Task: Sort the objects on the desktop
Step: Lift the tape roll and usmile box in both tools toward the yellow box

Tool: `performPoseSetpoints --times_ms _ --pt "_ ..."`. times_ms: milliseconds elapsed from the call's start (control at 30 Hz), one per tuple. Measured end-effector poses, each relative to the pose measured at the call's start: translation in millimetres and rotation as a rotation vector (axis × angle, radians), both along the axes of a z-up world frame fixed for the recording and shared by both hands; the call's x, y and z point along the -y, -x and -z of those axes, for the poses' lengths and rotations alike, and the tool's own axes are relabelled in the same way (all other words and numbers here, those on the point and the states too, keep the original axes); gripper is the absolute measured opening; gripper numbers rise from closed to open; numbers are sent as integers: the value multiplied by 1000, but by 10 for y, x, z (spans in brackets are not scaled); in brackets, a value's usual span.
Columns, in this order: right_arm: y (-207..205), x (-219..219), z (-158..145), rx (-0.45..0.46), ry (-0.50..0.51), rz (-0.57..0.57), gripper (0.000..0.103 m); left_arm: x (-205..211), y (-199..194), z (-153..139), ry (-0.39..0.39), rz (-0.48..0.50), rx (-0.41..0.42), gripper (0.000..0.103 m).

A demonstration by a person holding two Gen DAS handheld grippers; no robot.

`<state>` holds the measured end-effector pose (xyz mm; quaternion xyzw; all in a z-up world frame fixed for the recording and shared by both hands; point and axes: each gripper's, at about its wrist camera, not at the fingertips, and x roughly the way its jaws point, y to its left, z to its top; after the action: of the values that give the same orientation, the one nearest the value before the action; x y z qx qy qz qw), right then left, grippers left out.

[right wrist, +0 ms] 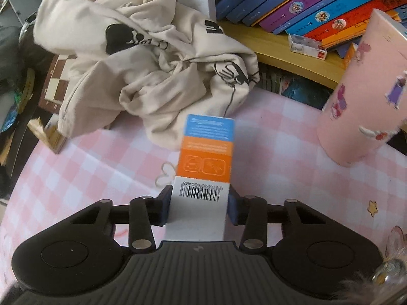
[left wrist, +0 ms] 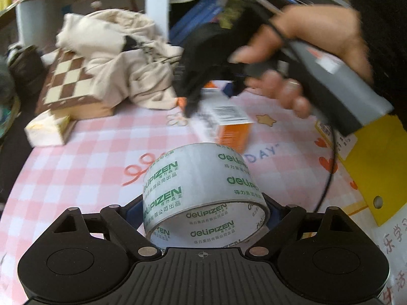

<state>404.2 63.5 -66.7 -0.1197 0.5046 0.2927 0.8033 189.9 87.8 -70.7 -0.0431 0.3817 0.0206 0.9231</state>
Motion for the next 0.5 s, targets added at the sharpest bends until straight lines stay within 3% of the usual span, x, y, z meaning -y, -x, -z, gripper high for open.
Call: performPoseSetpoints --times_ms 233,500 --pt "418 200 -18 8 25 -43 39 -165 376 -146 32 -62 11 90" --pt "1220 592 -21 20 53 -124 39 -378 694 -328 58 -116 45 90"
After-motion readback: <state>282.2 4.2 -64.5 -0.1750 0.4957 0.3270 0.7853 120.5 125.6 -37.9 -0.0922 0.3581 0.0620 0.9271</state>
